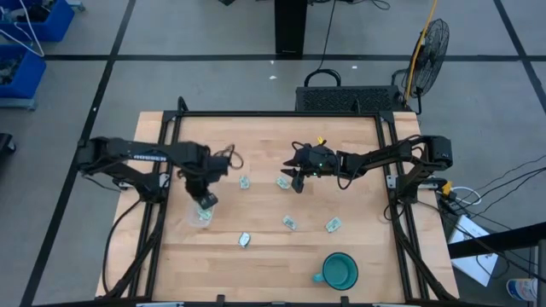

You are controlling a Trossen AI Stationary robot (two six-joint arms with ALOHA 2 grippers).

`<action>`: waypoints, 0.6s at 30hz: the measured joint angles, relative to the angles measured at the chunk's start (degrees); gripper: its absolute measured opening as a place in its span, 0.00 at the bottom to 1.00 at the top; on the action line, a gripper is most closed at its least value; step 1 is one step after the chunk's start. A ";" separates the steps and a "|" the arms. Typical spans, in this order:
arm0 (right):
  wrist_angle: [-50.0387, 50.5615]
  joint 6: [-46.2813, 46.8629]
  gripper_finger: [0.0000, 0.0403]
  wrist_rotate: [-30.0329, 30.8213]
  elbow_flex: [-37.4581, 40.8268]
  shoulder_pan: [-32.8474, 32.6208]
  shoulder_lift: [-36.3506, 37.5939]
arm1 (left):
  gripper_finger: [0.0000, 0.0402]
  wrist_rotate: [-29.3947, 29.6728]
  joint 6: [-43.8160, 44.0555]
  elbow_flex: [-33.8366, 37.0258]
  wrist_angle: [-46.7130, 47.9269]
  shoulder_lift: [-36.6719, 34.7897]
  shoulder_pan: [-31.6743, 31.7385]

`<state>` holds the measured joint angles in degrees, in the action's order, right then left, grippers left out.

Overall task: Pick and place Stevia / Truvia into bins
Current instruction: Put the light green stevia packet into the transparent bin

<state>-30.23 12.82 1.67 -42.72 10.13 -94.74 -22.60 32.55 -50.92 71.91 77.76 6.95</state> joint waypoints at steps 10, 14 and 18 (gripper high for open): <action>0.06 0.00 0.32 0.00 0.00 0.00 -0.02 | 0.10 -5.77 5.64 6.95 -6.07 -0.26 -6.30; 0.08 0.00 0.32 0.00 0.00 0.00 -0.02 | 0.15 -4.86 5.65 6.93 -7.98 -0.26 -7.41; 0.08 0.00 0.32 0.00 0.00 0.00 -0.02 | 0.20 -3.51 5.76 6.93 -8.77 -0.26 -7.51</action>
<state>-30.15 12.82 1.67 -42.72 10.13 -94.76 -26.10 38.31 -43.99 63.15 77.49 -0.56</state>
